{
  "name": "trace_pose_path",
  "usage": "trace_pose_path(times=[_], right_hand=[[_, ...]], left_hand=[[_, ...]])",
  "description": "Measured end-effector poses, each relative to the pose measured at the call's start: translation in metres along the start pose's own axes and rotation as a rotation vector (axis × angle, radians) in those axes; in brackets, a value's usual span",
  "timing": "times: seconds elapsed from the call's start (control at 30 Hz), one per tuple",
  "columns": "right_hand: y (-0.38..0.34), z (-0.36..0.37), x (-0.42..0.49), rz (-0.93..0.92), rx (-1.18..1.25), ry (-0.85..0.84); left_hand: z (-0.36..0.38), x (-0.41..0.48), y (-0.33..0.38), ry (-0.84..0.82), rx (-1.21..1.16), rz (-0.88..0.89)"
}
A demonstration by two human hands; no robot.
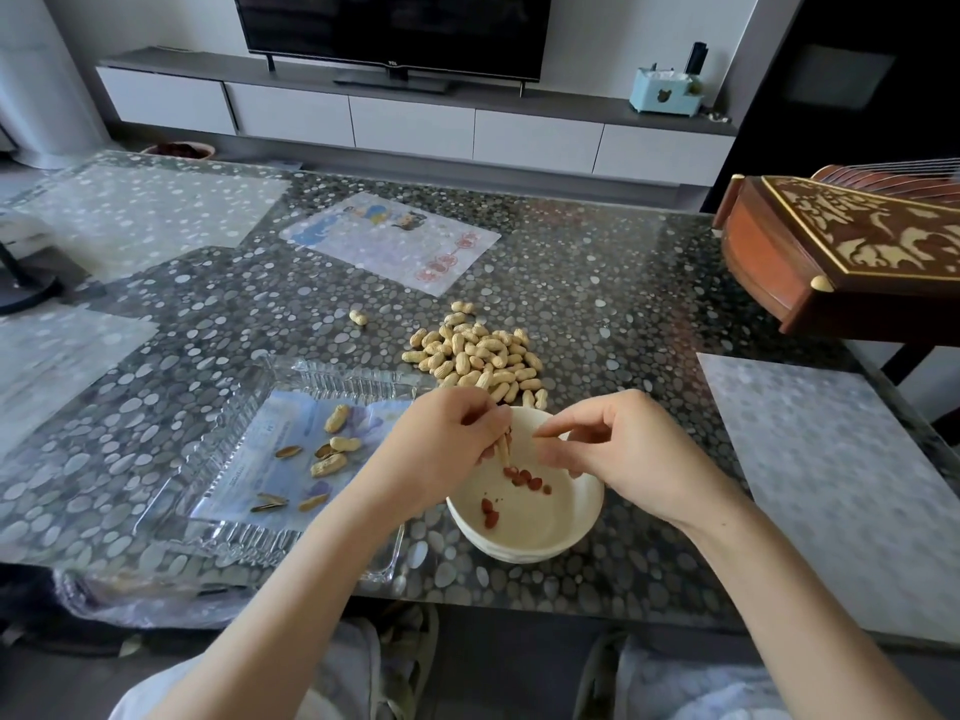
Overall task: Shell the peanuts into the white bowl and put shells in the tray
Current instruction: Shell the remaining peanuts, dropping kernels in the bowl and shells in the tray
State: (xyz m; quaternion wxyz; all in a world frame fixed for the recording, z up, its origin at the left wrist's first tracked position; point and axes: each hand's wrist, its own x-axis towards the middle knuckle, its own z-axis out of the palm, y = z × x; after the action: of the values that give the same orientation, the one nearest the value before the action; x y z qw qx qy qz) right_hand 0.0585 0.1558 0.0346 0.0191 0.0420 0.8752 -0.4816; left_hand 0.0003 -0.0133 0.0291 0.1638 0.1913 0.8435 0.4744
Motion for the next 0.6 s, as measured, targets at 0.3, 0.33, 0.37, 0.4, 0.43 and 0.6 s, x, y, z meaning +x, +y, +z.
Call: trace_pose_path(times=[0.3, 0.33, 0.37, 0.4, 0.43, 0.6], right_hand=[[0.001, -0.002, 0.004, 0.103, 0.273, 0.068], [0.000, -0.002, 0.004, 0.130, 0.343, 0.055], [-0.001, -0.003, 0.004, 0.152, 0.408, 0.041], [-0.002, -0.003, 0.005, 0.170, 0.463, 0.029], [-0.002, -0.004, 0.004, 0.183, 0.512, 0.017], [-0.004, -0.003, 0.005, 0.215, 0.695, -0.034]], left_hand=[[0.005, 0.000, 0.005, 0.027, 0.262, 0.054], [0.004, 0.000, 0.006, 0.021, 0.242, 0.057], [0.003, 0.001, 0.006, 0.012, 0.215, 0.060], [0.002, 0.002, 0.005, 0.002, 0.166, 0.059], [0.001, 0.002, 0.004, -0.011, 0.086, 0.049], [-0.006, 0.002, -0.002, -0.151, -0.473, -0.038]])
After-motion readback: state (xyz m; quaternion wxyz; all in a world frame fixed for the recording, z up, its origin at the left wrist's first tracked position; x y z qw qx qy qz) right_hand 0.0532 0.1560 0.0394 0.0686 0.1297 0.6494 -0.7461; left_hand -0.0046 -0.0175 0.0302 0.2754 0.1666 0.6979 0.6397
